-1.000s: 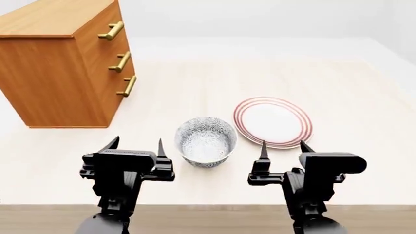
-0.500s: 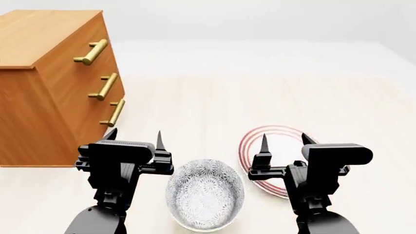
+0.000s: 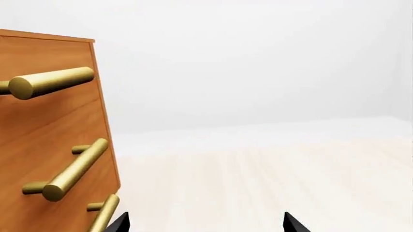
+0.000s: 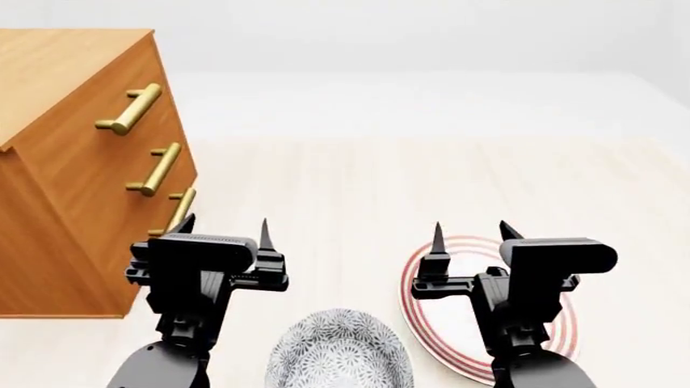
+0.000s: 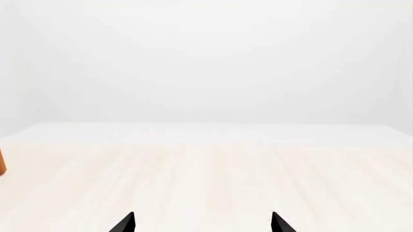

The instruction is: Open the bottom drawer of the cabinet.

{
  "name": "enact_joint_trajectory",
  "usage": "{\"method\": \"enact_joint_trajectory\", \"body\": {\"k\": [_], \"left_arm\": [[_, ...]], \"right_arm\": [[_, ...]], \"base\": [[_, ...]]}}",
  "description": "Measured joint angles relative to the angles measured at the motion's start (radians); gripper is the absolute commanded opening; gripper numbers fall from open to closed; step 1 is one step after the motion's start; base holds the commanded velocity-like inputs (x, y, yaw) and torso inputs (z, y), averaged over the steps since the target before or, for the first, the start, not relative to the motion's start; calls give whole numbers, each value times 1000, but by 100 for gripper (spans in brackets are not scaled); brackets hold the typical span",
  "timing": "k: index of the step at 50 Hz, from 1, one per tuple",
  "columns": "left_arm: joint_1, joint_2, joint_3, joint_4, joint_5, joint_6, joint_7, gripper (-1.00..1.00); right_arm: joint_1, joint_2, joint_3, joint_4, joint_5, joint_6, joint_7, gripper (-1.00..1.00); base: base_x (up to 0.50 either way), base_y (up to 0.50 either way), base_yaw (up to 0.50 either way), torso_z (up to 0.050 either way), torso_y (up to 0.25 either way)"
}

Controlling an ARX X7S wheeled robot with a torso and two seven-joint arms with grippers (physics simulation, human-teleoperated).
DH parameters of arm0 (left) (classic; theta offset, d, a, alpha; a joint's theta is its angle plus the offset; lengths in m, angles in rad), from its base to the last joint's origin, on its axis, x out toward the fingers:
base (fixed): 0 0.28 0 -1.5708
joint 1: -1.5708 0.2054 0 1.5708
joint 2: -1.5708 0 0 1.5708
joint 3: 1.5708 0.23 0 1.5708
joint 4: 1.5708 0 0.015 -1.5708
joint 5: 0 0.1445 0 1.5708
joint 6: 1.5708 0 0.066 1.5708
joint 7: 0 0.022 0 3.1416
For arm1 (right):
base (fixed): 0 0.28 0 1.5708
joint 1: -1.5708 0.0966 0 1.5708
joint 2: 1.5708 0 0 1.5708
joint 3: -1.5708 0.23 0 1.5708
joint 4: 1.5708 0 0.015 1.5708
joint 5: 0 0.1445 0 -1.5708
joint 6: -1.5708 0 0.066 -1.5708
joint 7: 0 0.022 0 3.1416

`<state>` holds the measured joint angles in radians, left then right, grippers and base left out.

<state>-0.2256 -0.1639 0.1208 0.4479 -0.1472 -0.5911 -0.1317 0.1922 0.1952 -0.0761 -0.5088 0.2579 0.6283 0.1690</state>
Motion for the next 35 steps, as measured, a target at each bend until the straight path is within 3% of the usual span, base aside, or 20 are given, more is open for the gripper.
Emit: {"method": "enact_joint_trajectory", "body": {"k": [8, 16, 25, 35], "left_arm": [[-24, -7, 11, -2, -4, -34, -4, 100], [-161, -45, 95, -68, 40, -149, 11, 100], [-338, -90, 236, -214, 112, -247, 45, 100], [-484, -95, 375, -485, 203, -220, 32, 100]], "right_arm": [[4, 4, -3, 2, 4, 2, 5, 100], [11, 7, -7, 9, 8, 6, 9, 100], [19, 9, -15, 16, 11, 8, 13, 100], [20, 12, -20, 27, 14, 1, 16, 100]], "base": [[0, 0, 0, 0, 0], [0, 0, 0, 0, 0], [0, 0, 0, 0, 0], [0, 0, 0, 0, 0]]}}
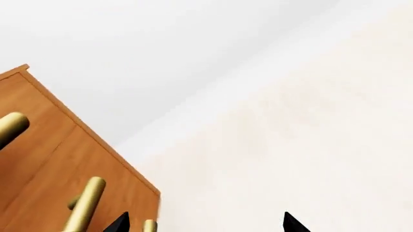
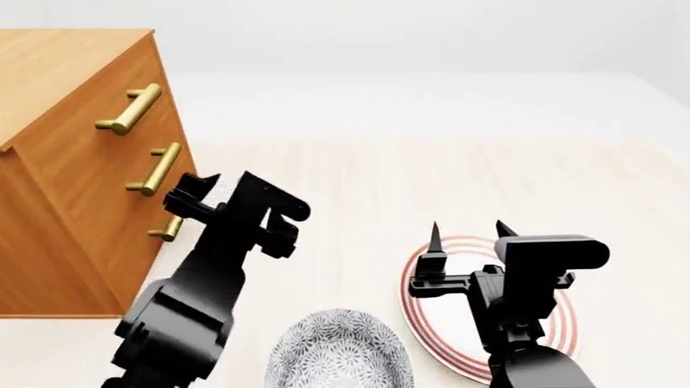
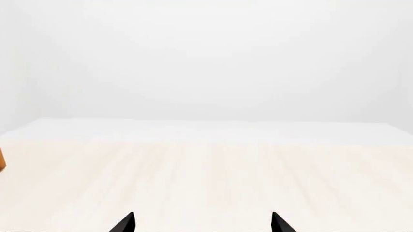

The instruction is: Open the bottom drawer of the cabinet.

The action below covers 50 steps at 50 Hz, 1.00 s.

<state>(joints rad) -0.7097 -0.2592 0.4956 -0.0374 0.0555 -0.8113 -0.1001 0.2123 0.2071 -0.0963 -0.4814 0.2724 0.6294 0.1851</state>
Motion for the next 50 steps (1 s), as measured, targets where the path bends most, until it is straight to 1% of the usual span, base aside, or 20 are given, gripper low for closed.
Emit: {"method": "enact_joint_trajectory", "body": {"k": [9, 18, 26, 43, 50], "left_arm": [[-91, 18, 102, -263, 75, 74, -38, 100], [-149, 34, 151, -445, 110, 125, -62, 100], [-198, 54, 169, -613, 118, 184, -83, 100], [-312, 119, 175, -1050, 102, 384, -125, 100], [-337, 134, 178, -1160, 88, 431, -136, 100]], "right_arm": [[-1, 3, -3, 11, 3, -9, 2, 100], [0, 5, -7, 18, 6, -13, 6, 100], [3, 7, -10, 20, 12, -13, 10, 100], [8, 11, -17, 16, 22, -10, 18, 100], [7, 13, -20, 21, 24, -16, 19, 100]], "base": [[0, 0, 0, 0, 0], [0, 0, 0, 0, 0], [0, 0, 0, 0, 0], [0, 0, 0, 0, 0], [0, 0, 0, 0, 0]]}}
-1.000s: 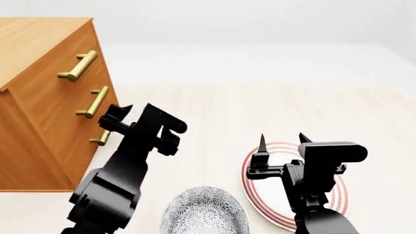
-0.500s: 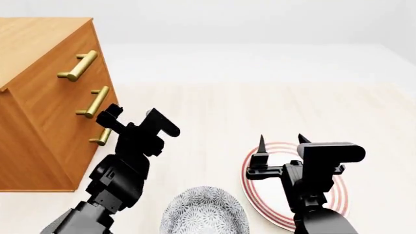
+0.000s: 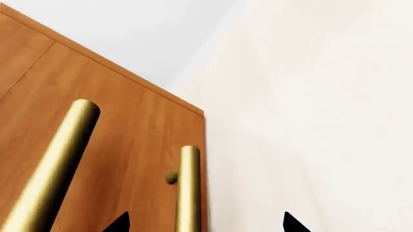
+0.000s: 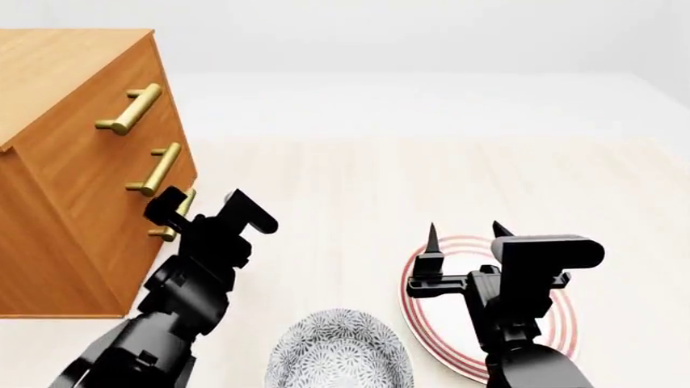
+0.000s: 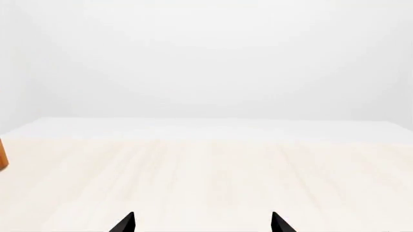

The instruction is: Open the bottom drawer of the cabinet.

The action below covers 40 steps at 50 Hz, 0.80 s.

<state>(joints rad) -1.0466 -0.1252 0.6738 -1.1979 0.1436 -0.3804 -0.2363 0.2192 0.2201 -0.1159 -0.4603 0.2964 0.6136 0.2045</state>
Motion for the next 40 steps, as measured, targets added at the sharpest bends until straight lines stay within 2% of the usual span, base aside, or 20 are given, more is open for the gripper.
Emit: {"method": "enact_joint_trajectory", "body": {"k": [14, 40], "left_arm": [[-11, 2, 20, -83, -44, 19, -15, 100], [-14, -19, 61, -109, -115, -26, -61, 100]], "right_arm": [[0, 3, -5, 9, 5, -8, 5, 100], [1, 10, -12, 15, 18, -13, 16, 100]], "base": [[0, 0, 0, 0, 0], [0, 0, 0, 0, 0]]}}
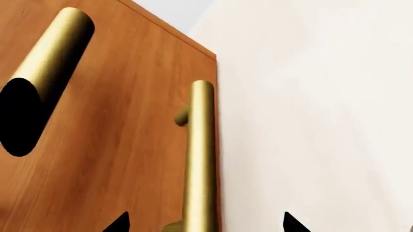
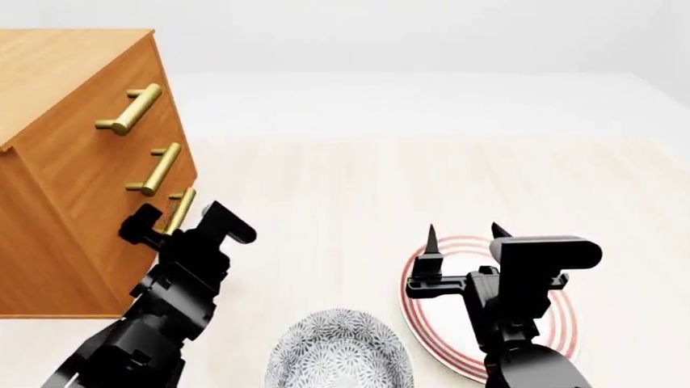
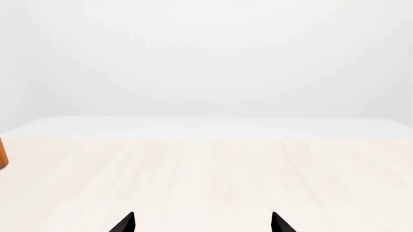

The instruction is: Open the bottom drawer of the cabinet.

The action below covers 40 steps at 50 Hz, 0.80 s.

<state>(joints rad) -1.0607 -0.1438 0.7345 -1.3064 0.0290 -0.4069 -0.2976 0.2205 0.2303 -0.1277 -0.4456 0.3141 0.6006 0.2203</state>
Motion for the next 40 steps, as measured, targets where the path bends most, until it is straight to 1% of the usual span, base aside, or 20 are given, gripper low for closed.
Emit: {"method": "enact_joint_trajectory", "body": {"k": [17, 18, 40], "left_arm": [[2, -7, 9, -2, -21, -26, -15, 100], [2, -7, 9, -1, -22, -27, -16, -100], [1, -12, 18, -3, -47, -13, -36, -100]], "right_arm": [[-5, 4, -3, 8, 8, -11, 5, 100], [-5, 4, -3, 8, 8, -11, 5, 100], [-2, 10, -11, 7, 19, -12, 13, 100]], "base": [[0, 0, 0, 0, 0], [0, 0, 0, 0, 0], [1, 0, 0, 0, 0]]}}
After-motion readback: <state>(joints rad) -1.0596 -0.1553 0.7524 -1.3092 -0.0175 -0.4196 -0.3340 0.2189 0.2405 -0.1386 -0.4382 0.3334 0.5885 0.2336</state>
